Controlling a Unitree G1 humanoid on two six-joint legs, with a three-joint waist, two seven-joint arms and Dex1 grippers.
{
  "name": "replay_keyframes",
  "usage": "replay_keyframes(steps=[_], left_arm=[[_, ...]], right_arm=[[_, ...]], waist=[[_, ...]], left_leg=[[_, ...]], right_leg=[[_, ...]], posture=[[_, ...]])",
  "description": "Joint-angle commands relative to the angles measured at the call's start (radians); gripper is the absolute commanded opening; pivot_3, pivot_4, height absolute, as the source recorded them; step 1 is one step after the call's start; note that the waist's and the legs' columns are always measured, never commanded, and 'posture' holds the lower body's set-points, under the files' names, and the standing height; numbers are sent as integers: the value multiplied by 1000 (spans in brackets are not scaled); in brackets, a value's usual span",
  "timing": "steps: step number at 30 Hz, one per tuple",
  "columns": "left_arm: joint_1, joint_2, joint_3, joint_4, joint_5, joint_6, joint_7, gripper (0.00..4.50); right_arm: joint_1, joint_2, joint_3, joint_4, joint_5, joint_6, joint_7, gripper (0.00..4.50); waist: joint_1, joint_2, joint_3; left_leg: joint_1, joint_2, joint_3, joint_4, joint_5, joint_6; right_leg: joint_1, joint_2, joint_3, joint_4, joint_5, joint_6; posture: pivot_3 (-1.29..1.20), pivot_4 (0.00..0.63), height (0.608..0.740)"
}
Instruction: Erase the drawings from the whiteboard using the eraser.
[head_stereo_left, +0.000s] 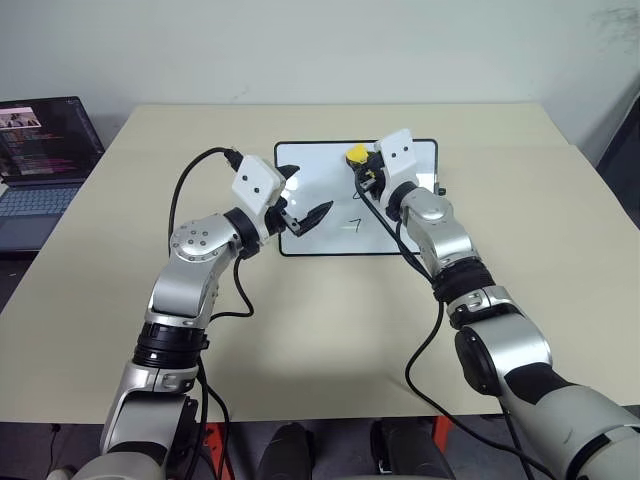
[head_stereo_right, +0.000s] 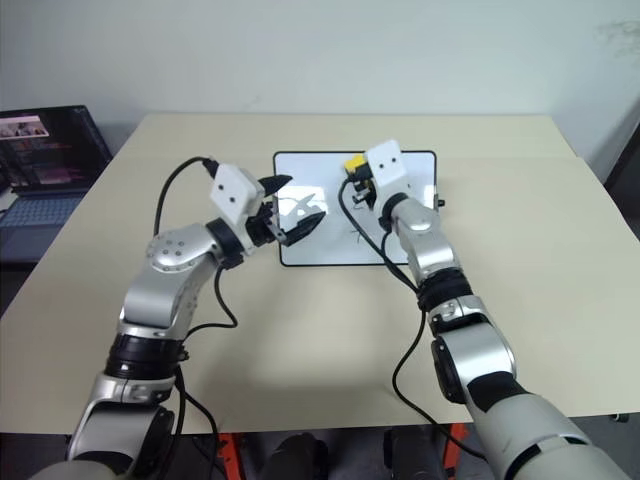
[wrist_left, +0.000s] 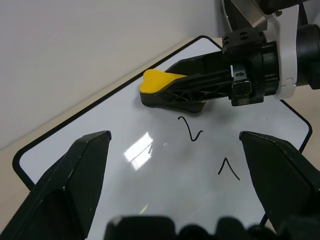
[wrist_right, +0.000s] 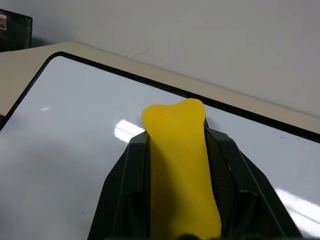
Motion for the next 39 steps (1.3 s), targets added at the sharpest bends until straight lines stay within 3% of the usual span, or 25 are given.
replay_keyframes(steps=[1, 18, 39], left_arm=[[-13, 4, 19, -31, 1, -4, 11, 4500], [-27, -16, 4, -9, 2, -13, 10, 4500], [-38, -33, -8, 7, 9, -21, 2, 4500]], right_arm=[[38, -15, 13, -29, -14, 47, 7, 1228], [105, -45, 22, -144, -13, 122, 9, 1228], [73, -11, -35, -342, 60, 234, -31, 1228]], waist=[[0, 0, 0], [1, -1, -1], [1, 0, -1]], left_leg=[[0, 0, 0, 0, 0, 0], [1, 0, -1, 0, -1, 1], [-1, 0, -1, 0, -1, 1]], right_leg=[[0, 0, 0, 0, 0, 0], [1, 0, 0, 0, 0, 0], [0, 0, -1, -1, 0, 0]], posture=[[0, 150, 740], [0, 150, 740], [0, 150, 740]])
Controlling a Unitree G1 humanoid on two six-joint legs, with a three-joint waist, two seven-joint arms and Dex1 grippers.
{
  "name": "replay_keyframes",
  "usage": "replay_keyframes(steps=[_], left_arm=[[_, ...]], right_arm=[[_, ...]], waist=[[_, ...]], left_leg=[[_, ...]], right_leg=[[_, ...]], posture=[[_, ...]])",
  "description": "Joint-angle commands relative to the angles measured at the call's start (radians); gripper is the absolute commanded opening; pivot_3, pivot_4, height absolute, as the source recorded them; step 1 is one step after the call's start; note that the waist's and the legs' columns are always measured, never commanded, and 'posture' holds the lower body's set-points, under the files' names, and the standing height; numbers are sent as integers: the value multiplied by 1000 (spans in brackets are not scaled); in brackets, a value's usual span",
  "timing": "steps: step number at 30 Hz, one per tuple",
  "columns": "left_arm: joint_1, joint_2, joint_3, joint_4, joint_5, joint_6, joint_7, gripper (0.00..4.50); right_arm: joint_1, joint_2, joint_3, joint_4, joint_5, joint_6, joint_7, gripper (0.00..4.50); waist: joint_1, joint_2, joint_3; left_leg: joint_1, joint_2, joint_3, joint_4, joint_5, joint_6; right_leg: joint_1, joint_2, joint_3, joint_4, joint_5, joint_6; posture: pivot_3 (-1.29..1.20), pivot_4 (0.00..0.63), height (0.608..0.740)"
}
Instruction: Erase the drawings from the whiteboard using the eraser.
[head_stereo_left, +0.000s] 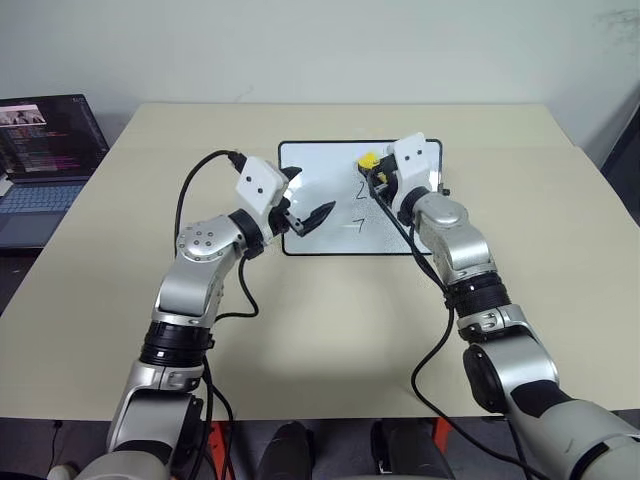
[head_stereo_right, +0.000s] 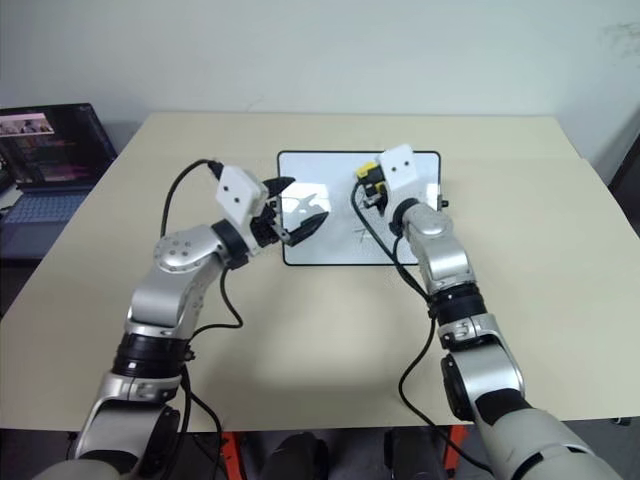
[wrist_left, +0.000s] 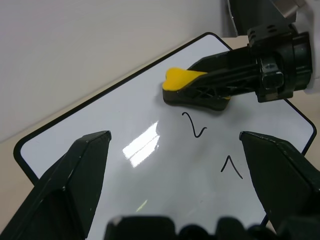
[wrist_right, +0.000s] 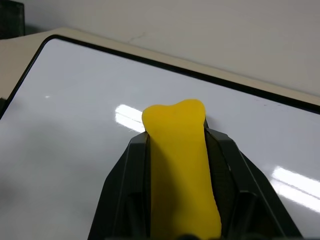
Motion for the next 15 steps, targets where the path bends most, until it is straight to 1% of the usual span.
replay_keyframes(steps=[1, 15], left_arm=[[-30, -2, 1, -19, 2, -17, -7, 4500], [-23, 5, 0, -30, 1, -15, -16, 4500]], right_arm=[[-37, 7, -21, -56, 19, -12, -15, 1228], [-36, -22, -46, -81, 37, -10, -41, 1228]], waist=[[0, 0, 0], [0, 0, 0]], left_leg=[[0, 0, 0, 0, 0, 0], [0, 0, 0, 0, 0, 0]], right_leg=[[0, 0, 0, 0, 0, 0], [0, 0, 0, 0, 0, 0]], posture=[[0, 150, 740], [0, 150, 740]])
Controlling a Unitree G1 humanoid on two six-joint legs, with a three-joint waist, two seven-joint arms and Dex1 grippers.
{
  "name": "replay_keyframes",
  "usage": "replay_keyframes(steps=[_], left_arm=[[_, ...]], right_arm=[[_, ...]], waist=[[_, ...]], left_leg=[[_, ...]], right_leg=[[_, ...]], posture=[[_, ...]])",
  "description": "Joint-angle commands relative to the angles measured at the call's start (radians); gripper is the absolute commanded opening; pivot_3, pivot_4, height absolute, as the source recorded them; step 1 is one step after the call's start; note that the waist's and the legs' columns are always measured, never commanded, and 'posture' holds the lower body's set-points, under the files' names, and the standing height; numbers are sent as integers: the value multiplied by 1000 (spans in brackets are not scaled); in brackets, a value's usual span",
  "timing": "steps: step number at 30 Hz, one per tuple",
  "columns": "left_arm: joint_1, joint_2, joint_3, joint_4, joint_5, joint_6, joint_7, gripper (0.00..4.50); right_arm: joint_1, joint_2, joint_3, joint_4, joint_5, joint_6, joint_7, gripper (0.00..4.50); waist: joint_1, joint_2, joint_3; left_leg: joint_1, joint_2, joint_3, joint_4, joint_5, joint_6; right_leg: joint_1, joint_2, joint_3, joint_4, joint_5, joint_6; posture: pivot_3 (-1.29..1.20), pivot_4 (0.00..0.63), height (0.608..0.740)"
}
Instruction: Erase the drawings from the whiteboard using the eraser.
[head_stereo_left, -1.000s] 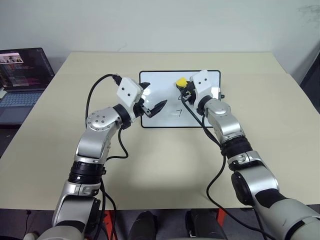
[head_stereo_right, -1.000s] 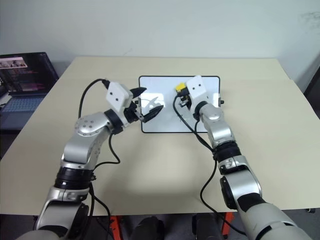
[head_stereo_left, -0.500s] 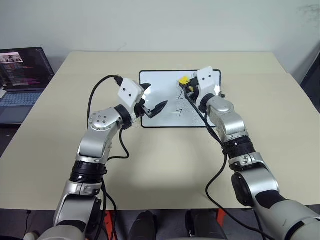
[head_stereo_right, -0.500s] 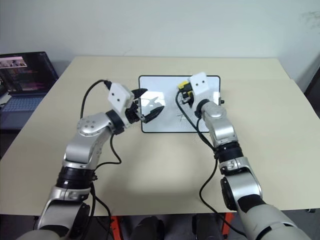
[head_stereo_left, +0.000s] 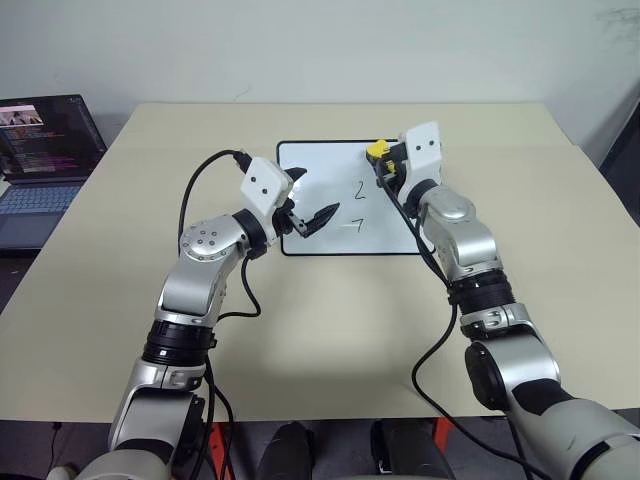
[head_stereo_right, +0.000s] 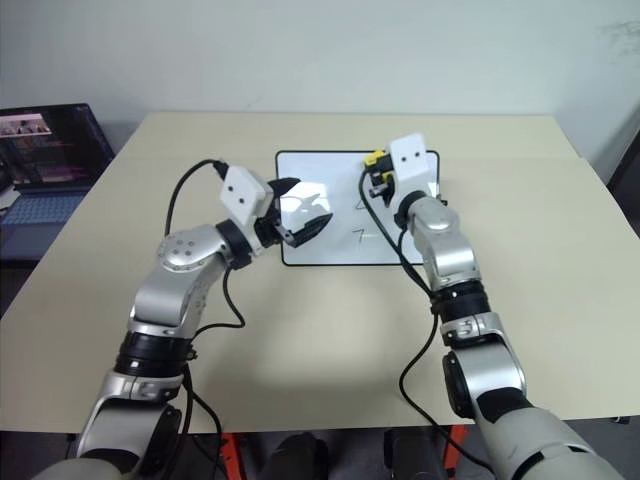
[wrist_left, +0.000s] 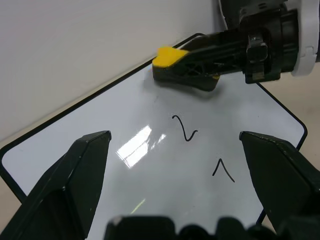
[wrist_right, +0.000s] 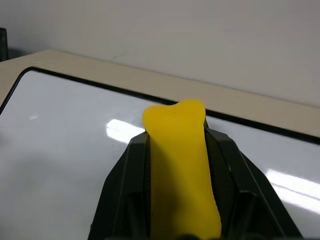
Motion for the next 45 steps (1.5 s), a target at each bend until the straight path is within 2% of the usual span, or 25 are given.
replay_keyframes(steps=[1, 17, 33, 45], left_arm=[[-18, 3, 8, -30, 1, -15, -2, 4500], [-10, 12, 14, -49, 1, 2, 3, 4500], [3, 13, 18, -71, -3, 23, 19, 4500], [-25, -2, 5, -31, -3, 7, 4, 4500]], right_arm=[[-33, 5, -12, -32, 10, -17, -10, 1228], [-93, 90, 37, 174, -23, -154, 1, 1228], [-79, 31, 71, 203, -93, -125, 15, 1228], [28, -52, 76, 89, -107, -71, 38, 1228]], waist=[[0, 0, 0], [-2, 0, 0], [0, 0, 0], [4, 0, 0]], left_leg=[[0, 0, 0, 0, 0, 0], [0, 0, 0, 0, 0, 0], [0, 0, 0, 0, 0, 0], [0, -1, -1, 1, 0, 0]], right_leg=[[0, 0, 0, 0, 0, 0], [0, 0, 0, 0, 0, 0], [0, 0, 0, 1, 0, 0], [1, -1, 0, 0, 0, 0]], posture=[[0, 150, 740], [0, 150, 740], [0, 150, 740], [0, 150, 740]])
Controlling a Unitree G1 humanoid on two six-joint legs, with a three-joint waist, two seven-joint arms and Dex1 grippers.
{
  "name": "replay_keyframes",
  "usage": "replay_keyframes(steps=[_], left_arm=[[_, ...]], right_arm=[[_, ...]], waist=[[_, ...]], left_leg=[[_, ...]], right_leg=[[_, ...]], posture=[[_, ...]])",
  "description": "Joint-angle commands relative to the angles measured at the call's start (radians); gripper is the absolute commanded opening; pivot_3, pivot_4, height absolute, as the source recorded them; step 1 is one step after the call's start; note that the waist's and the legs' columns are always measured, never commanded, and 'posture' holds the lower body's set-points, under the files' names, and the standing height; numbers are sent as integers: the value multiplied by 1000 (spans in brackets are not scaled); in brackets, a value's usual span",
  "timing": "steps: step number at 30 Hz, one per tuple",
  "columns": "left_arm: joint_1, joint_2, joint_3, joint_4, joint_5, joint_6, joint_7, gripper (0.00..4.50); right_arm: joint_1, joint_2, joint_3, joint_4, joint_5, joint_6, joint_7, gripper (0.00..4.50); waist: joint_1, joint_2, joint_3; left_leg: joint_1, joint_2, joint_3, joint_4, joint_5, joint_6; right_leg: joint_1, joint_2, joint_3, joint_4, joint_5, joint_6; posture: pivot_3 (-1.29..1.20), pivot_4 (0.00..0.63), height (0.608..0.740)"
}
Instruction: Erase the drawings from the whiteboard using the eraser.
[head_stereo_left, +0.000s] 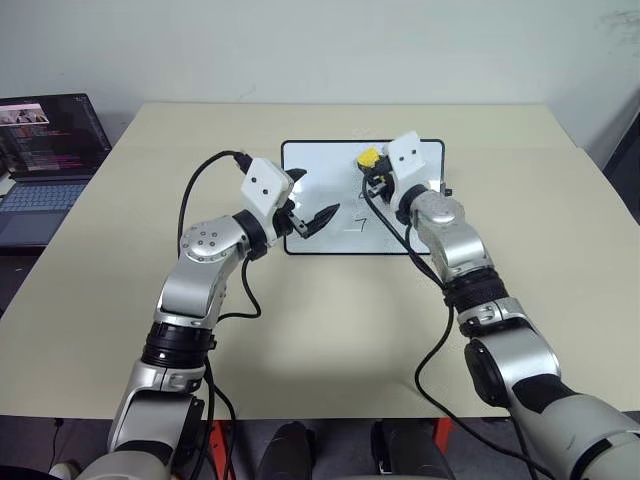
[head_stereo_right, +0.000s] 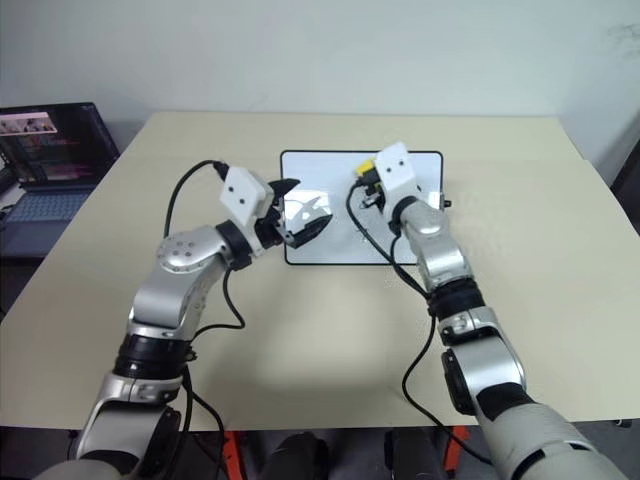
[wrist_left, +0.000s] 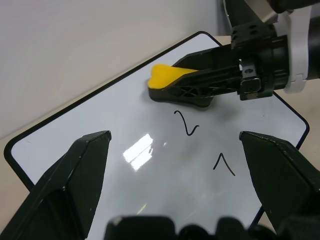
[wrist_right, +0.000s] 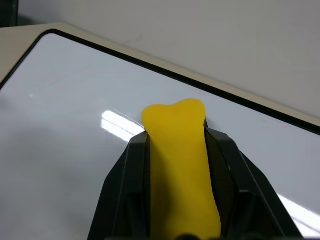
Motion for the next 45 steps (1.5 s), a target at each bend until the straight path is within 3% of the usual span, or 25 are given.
replay_keyframes(steps=[1, 13, 28, 45], left_arm=[[-28, 0, 8, -11, -3, -21, -9, 4500], [-42, 4, 12, 9, 0, -30, -21, 4500], [15, 35, 19, -80, -15, 16, -30, 4500], [103, 67, 31, -189, -42, 99, -36, 4500]], right_arm=[[36, -34, -2, -35, -17, 39, 1, 1228], [51, -39, -24, -97, 11, 77, -4, 1228], [192, -14, -31, -486, 111, 345, 13, 1228], [253, -37, -51, -561, 127, 412, -8, 1228]], waist=[[-1, 0, 0], [-1, 0, 0], [-2, 0, 0], [-3, 0, 0]], left_leg=[[0, 0, 0, 0, 0, 0], [1, 0, 0, 0, 0, 0], [-1, 0, -1, -1, 0, 0], [-1, 0, 0, -1, 0, 1]], right_leg=[[0, 0, 0, 0, 0, 0], [1, 0, 0, 0, 0, 0], [-1, 0, 0, -1, 0, 0], [-1, 0, 0, -1, 0, 0]], posture=[[0, 150, 740], [0, 150, 740], [0, 150, 740], [0, 150, 740]])
